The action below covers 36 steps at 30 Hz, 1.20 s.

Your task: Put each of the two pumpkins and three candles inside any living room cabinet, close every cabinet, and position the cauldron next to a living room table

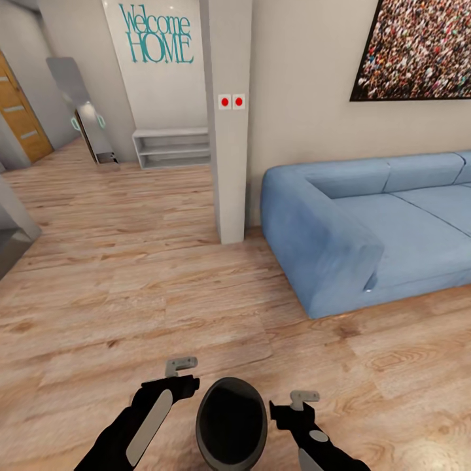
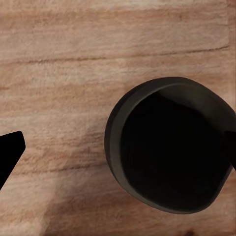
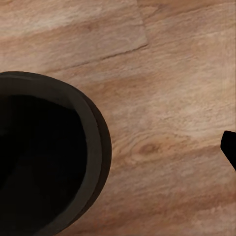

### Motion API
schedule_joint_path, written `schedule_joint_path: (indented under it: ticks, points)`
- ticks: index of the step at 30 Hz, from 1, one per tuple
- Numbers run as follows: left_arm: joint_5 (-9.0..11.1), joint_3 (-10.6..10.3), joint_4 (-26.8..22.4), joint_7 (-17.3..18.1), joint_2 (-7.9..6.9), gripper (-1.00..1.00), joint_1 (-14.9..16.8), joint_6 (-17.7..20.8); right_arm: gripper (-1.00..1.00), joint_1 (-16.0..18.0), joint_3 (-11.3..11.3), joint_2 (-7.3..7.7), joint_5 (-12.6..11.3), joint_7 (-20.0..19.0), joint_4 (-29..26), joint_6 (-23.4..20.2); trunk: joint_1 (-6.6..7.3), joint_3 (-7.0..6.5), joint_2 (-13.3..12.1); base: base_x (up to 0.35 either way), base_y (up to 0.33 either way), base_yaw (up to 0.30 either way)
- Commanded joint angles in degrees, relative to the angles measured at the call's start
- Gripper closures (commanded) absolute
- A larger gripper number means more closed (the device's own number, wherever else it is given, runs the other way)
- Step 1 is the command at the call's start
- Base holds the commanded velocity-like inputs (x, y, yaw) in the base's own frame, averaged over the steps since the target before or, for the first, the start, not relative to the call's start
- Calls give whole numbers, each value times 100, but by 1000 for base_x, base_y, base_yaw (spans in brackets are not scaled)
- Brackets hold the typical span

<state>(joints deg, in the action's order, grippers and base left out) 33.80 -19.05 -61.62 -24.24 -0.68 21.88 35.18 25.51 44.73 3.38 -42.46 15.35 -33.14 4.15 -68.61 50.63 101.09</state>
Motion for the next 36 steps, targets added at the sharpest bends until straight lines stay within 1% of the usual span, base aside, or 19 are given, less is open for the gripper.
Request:
schedule_joint_path:
  ticks: [1, 3, 6, 8, 10, 11, 12, 14, 15, 17, 18, 19, 23, 27, 36]
  points:
    - [58, -20, -8, -53, -5, -100, 6, 8, -100, 7, 50, 6, -60, -32, -4, 30, -22, 23, 44, 0, 0, 0]
    - [52, -21, -8, -45, -3, -100, 6, 13, -100, 7, 52, 5, -60, -222, -6, 26, -66, 59, 124, 0, 0, 0]
    - [47, -21, -7, -33, -13, -100, 8, 15, -100, 7, 53, 2, -54, -333, -21, -19, -132, 113, 244, 0, 0, 0]
    - [38, -23, -7, -30, -13, -100, 9, 15, -100, 7, 43, -21, -58, -361, -38, -215, -176, 149, 325, 0, 0, 0]
    - [34, -26, -7, -29, -8, -100, 9, 17, -100, 10, 26, -88, -56, -363, -81, -408, -220, 185, 405, 0, 0, 0]
    - [29, -27, -7, -29, -8, -100, 9, 16, -100, 22, 18, -183, -61, -351, -123, -550, -242, 203, 445, 0, 0, 0]
    - [26, -27, -7, -28, -14, -100, 9, 16, -100, 29, 4, -309, -64, -336, -162, -730, -264, 221, 485, 0, 0, 0]
    - [18, -28, -7, -28, -23, -100, 9, 15, -100, 47, -33, -616, -86, -275, -199, -1241, -308, 256, 565, 0, 0, 0]
    - [14, -28, -7, -28, -25, -100, 9, 15, -100, 47, -51, -732, -105, -230, -204, -1528, -330, 274, 605, 0, 0, 0]
    - [8, -28, -7, -28, -27, -100, 9, 16, -100, 70, -118, -875, -131, -134, -195, -2042, -373, 310, 686, 0, 0, 0]
    - [6, -28, -7, -28, -26, -100, 9, 19, -100, 94, -176, -919, -137, -91, -196, -2208, -395, 328, 726, 0, 0, 0]
    - [7, -28, -9, -28, -24, -100, 9, 17, -100, 134, -245, -947, -141, -51, -204, -2327, -417, 346, 766, 0, 0, 0]
    - [11, -28, -8, -28, -27, -100, 9, 19, -100, 336, -384, -986, -154, 134, -185, -2526, -505, 418, 926, 0, 0, 0]
    - [19, -28, -8, -28, -16, -100, 7, 18, -100, 406, -416, -995, -149, 430, -187, -2554, -593, 490, 1087, 0, 0, 0]
    - [11, -33, -7, -28, -27, -100, 9, 20, -100, 422, -457, -990, -140, 642, -212, -2471, -791, 651, 1448, 0, 0, 0]
